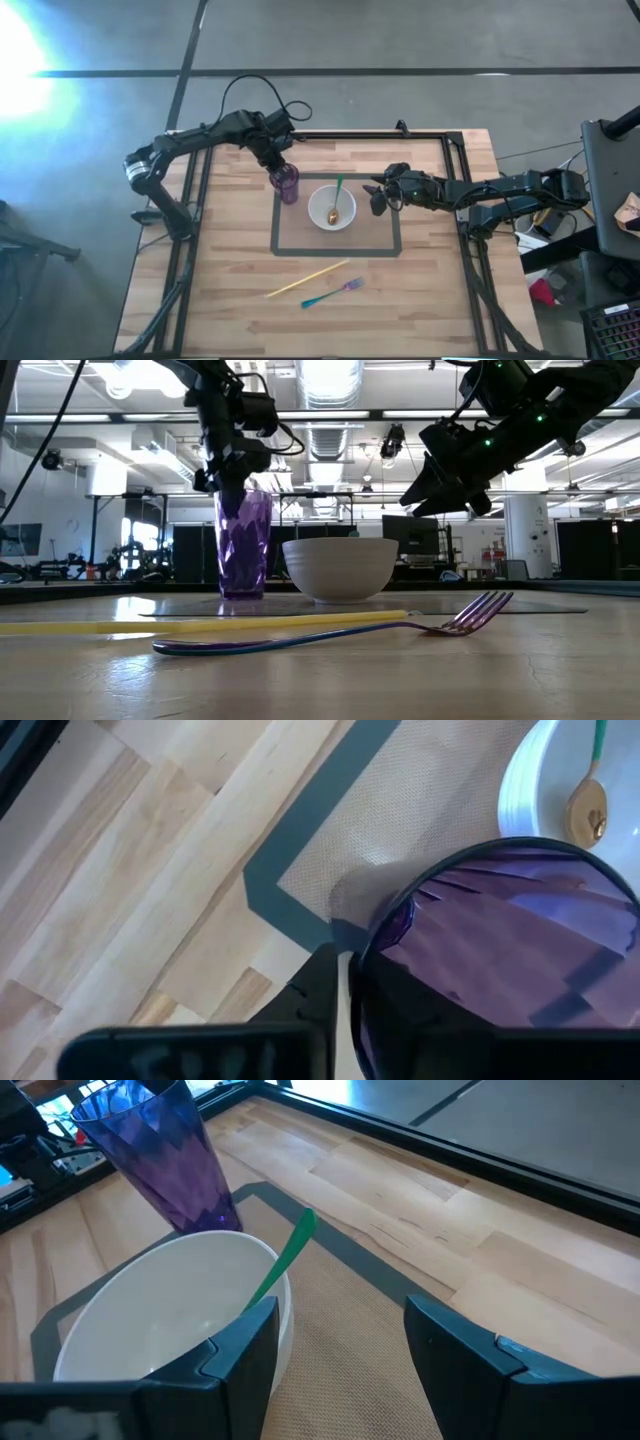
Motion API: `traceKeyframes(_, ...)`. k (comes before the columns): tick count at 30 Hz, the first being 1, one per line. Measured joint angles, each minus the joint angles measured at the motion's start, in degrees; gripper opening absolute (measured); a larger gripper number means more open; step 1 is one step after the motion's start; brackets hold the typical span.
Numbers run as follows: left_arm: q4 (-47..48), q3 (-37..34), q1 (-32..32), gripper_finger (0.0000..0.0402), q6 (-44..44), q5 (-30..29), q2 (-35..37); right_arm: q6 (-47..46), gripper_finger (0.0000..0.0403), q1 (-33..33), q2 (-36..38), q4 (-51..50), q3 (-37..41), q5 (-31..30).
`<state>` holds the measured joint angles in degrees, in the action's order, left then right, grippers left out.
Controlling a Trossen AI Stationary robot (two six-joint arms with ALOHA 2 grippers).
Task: Pick & Place Utensil
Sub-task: Put the purple glass on the top left of the white bowl on the brown placemat, then put the yellow straw into the purple glass on the brown placemat
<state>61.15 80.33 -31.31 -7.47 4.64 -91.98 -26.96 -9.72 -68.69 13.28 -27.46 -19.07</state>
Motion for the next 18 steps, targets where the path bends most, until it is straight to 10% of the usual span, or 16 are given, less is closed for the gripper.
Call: traceKeyframes(18, 0.18, 1.73, -0.02, 0.0165, 0.01, 0.01, 0.04, 0.00, 0.0210, 0.00, 0.00, 0.00, 0.00, 0.00)
